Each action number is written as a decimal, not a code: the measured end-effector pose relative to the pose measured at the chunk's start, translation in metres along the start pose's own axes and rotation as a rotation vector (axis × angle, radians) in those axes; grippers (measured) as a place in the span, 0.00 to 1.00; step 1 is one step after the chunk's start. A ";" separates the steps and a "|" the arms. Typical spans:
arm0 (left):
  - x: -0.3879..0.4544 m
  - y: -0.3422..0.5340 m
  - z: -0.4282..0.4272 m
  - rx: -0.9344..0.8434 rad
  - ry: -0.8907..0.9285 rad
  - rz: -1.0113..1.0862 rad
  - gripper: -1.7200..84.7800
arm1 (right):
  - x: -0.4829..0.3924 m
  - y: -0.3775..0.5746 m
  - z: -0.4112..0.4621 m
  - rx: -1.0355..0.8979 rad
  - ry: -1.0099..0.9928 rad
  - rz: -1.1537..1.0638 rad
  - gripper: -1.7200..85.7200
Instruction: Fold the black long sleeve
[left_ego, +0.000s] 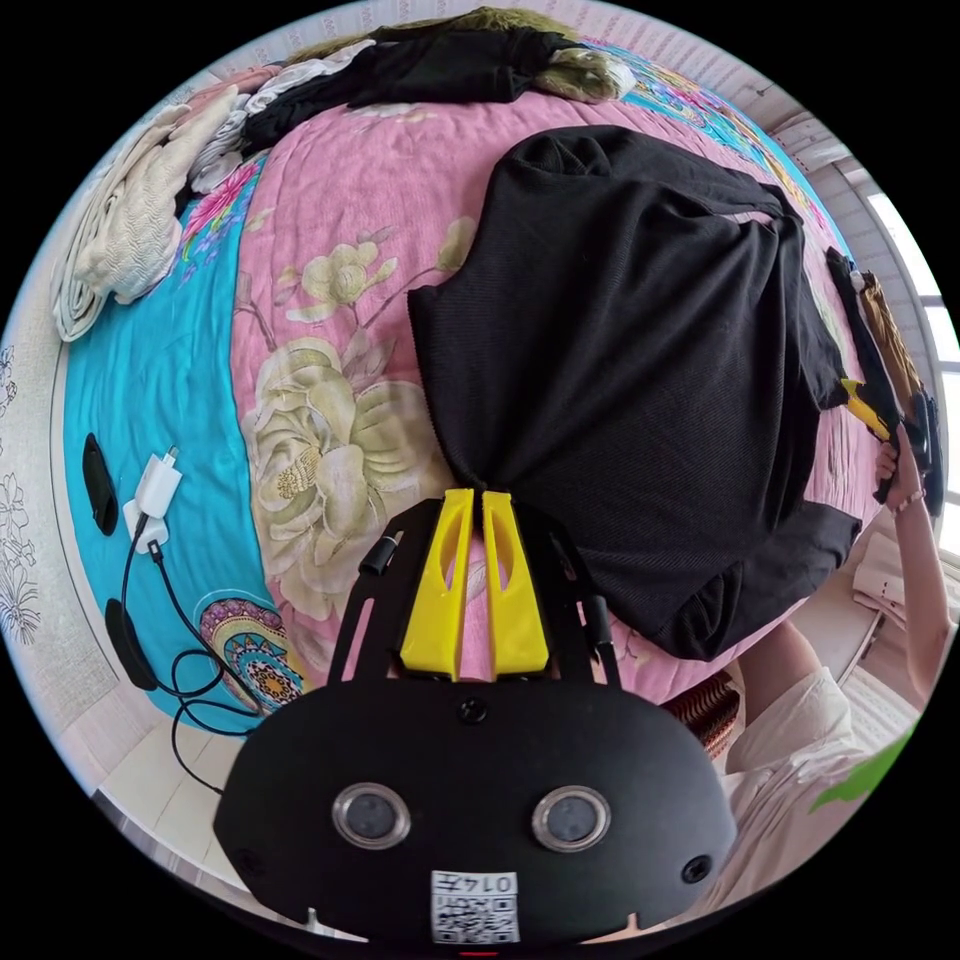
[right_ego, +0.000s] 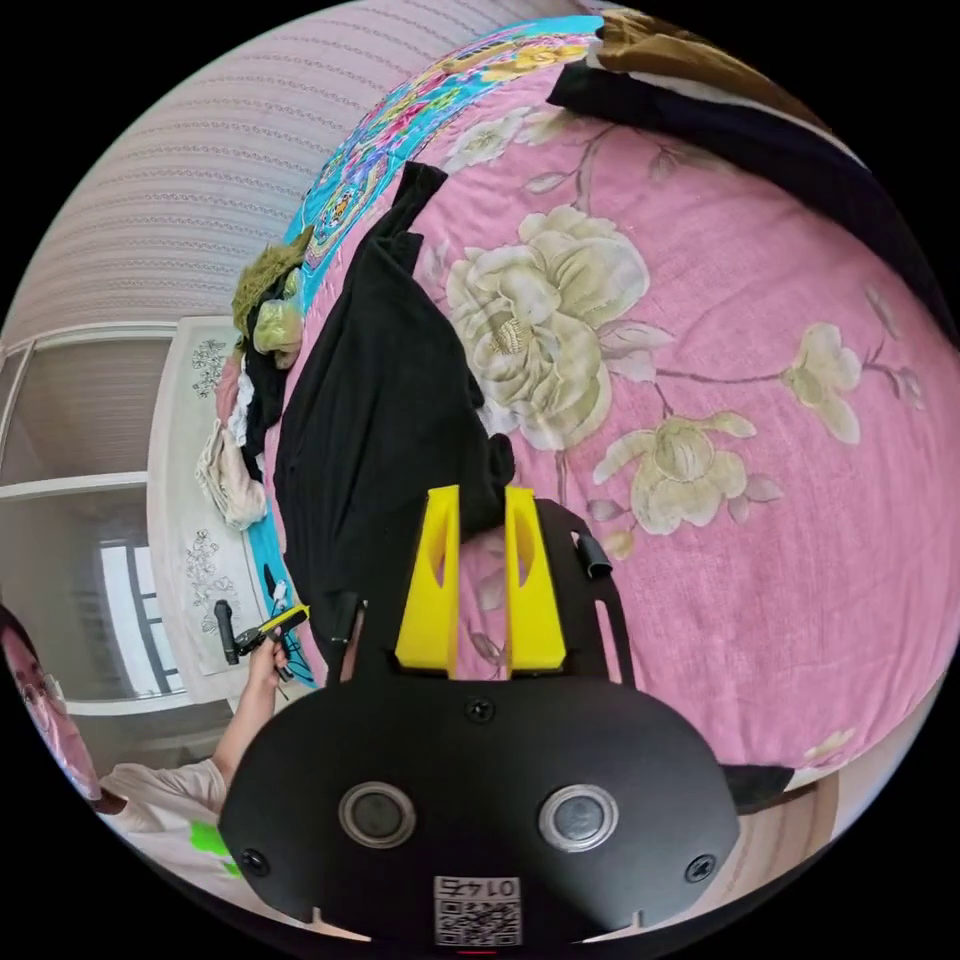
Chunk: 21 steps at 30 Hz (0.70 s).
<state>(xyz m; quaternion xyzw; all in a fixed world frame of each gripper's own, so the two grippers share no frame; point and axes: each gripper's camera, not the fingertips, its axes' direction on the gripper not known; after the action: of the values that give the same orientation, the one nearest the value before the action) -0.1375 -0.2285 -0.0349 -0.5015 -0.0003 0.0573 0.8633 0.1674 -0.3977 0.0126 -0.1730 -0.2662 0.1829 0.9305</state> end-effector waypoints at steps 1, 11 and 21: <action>0.000 -0.001 -0.001 -0.004 0.000 0.000 0.01 | 0.001 -0.004 -0.007 -0.002 0.008 0.009 0.06; 0.000 -0.012 -0.004 -0.036 0.015 0.029 0.01 | 0.031 -0.005 -0.136 -0.014 0.158 0.019 0.04; 0.001 -0.015 -0.006 -0.035 0.015 0.030 0.01 | 0.075 -0.013 -0.177 -0.092 0.184 0.155 0.09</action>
<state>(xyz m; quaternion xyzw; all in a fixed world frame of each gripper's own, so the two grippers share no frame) -0.1350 -0.2411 -0.0251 -0.5168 0.0130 0.0665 0.8534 0.3292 -0.4165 -0.0908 -0.2518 -0.1736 0.2252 0.9251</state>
